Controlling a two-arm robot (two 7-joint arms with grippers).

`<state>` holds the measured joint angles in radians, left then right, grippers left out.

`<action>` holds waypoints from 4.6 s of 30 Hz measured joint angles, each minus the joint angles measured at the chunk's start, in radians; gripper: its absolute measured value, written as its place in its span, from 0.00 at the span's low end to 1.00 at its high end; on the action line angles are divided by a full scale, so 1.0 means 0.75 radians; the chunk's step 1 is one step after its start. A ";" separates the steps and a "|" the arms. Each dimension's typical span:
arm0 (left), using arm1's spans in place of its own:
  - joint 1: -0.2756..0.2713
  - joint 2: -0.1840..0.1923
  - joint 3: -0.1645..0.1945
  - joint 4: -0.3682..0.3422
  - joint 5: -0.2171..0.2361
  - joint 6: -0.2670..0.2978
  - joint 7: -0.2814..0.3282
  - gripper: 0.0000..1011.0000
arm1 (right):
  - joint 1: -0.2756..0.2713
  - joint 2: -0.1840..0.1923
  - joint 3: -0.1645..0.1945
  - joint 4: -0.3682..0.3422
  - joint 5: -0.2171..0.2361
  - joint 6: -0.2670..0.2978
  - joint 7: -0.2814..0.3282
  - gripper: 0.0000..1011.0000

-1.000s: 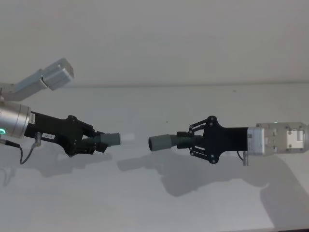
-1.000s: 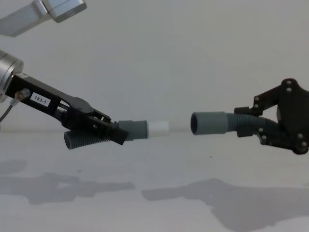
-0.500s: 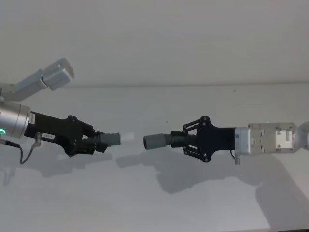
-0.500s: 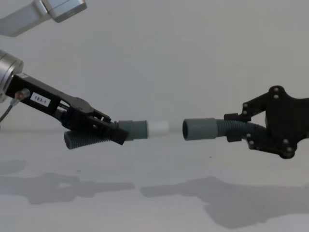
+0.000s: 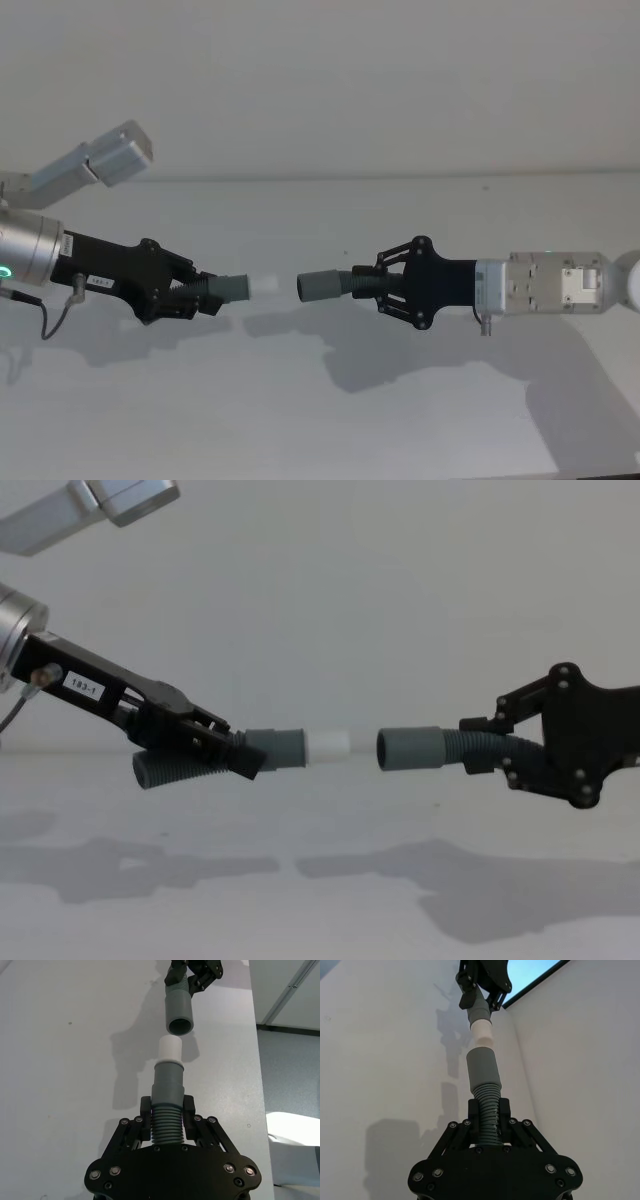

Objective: Use both hands to pick up one end of the pipe from the table, align the ends, and insert them.

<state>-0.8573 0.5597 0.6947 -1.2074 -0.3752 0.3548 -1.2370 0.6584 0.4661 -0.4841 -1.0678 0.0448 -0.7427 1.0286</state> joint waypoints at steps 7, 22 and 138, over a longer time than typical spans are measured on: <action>0.000 0.000 0.000 0.000 0.000 0.000 0.000 0.33 | 0.009 -0.005 -0.009 0.017 -0.012 -0.001 -0.014 0.20; 0.000 0.000 0.000 0.000 0.000 0.000 0.000 0.33 | 0.032 -0.031 -0.029 0.057 -0.035 -0.009 -0.047 0.20; 0.000 0.000 0.000 0.000 0.000 0.000 0.000 0.33 | 0.087 -0.017 -0.140 0.082 0.054 0.016 -0.097 0.20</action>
<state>-0.8573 0.5597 0.6948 -1.2073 -0.3752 0.3548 -1.2370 0.7235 0.4533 -0.5891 -1.0063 0.0852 -0.7310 0.9560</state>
